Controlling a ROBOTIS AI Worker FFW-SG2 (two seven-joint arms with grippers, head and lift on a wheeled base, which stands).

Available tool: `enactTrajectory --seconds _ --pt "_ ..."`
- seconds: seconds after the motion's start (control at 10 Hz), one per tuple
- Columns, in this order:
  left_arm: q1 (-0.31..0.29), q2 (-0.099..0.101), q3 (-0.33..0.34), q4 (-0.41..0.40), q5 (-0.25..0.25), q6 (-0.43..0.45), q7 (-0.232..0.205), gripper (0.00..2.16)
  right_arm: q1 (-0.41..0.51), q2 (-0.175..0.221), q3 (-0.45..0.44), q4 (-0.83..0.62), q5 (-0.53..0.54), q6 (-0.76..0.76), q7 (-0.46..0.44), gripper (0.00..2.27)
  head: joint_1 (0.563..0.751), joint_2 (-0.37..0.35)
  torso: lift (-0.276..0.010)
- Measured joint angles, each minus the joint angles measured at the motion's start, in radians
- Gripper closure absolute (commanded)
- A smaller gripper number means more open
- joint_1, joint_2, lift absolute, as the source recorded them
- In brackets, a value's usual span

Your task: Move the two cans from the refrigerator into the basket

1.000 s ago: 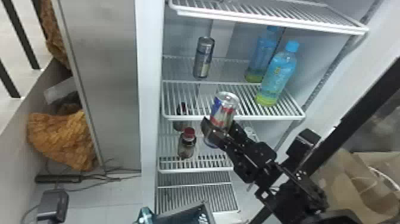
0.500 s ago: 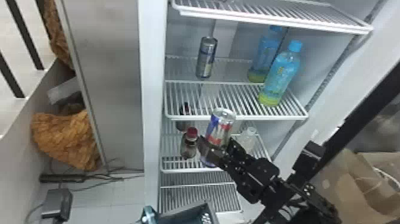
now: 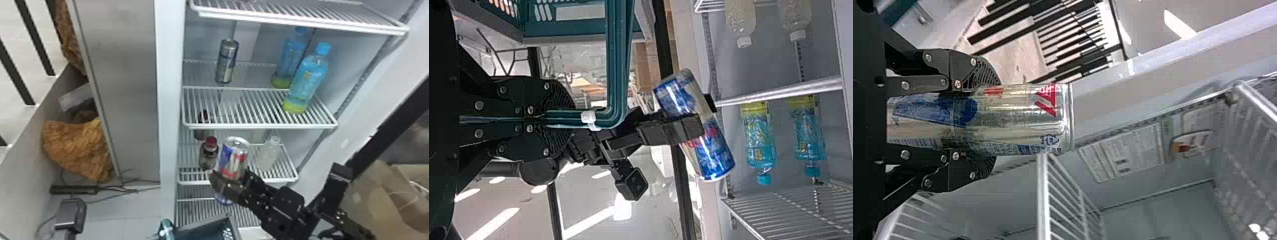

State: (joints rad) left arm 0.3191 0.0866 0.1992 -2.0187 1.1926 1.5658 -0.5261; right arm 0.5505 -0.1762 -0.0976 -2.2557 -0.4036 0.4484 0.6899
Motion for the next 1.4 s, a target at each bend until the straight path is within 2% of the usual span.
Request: enactTrajectory --seconds 0.3,0.6,0.9,1.1,1.3,1.4 --pt "0.0 0.002 -0.002 0.0 -0.005 0.0 0.0 1.2 0.027 -0.014 -0.02 -0.03 0.0 0.107 0.072 1.11 0.695 -0.193 -0.035" --pt "0.0 0.002 -0.002 0.0 -0.006 0.0 0.002 1.2 0.017 -0.028 -0.034 -0.035 -0.008 0.214 0.151 1.11 0.695 -0.187 -0.035" --pt "0.0 0.002 -0.002 0.001 -0.003 0.0 0.003 1.2 -0.05 -0.051 -0.031 0.005 0.042 0.338 0.28 1.11 0.695 -0.183 -0.035" --pt "0.0 0.002 -0.002 0.001 -0.002 0.0 0.003 1.2 -0.084 -0.054 -0.016 0.038 0.069 0.371 0.327 1.07 0.695 -0.176 -0.035" --pt "0.0 0.001 0.002 0.001 -0.002 0.0 0.003 1.2 -0.146 -0.059 0.018 0.101 0.131 0.421 0.445 1.02 0.695 -0.161 -0.035" --pt "0.0 0.0 0.002 0.001 -0.002 0.0 0.003 1.2 -0.184 -0.063 0.042 0.136 0.174 0.427 0.493 0.8 0.695 -0.149 -0.035"
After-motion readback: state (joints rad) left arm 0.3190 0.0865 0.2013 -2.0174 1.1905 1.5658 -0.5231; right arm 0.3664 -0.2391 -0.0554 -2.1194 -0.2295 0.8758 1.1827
